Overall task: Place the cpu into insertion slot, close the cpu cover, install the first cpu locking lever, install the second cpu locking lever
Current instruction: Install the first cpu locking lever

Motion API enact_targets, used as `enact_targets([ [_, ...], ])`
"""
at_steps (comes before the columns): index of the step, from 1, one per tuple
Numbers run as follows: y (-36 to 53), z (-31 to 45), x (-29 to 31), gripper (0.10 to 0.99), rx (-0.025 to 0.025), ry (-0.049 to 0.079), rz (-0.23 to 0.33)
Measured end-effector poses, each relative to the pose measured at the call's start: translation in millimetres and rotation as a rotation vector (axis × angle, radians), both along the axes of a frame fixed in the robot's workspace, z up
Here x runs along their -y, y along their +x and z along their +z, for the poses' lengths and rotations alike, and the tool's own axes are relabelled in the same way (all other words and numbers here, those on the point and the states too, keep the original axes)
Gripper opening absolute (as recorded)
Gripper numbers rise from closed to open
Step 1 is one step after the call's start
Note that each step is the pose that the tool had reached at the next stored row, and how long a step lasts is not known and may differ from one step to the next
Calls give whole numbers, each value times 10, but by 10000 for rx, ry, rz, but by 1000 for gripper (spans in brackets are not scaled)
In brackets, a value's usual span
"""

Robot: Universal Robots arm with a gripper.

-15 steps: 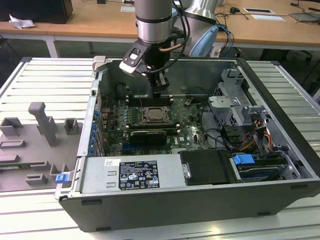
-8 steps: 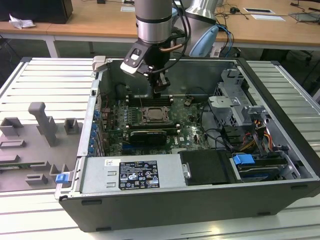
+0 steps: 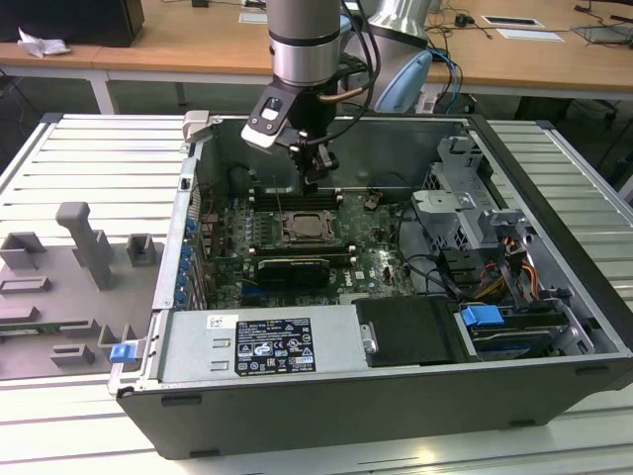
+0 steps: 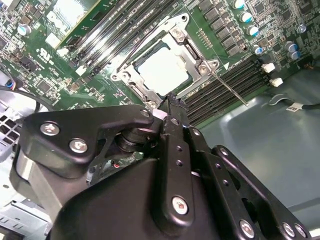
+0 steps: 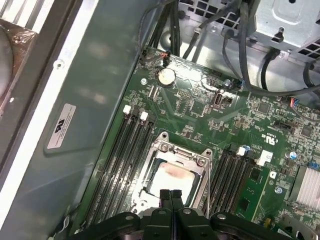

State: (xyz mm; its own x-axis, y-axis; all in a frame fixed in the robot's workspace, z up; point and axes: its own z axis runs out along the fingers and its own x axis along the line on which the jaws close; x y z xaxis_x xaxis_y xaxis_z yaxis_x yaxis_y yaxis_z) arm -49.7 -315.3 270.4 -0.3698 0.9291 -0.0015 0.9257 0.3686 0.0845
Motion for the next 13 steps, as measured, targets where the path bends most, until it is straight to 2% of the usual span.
enact_targets([
  [13, 0, 0, 0, 106, 0, 0, 1020],
])
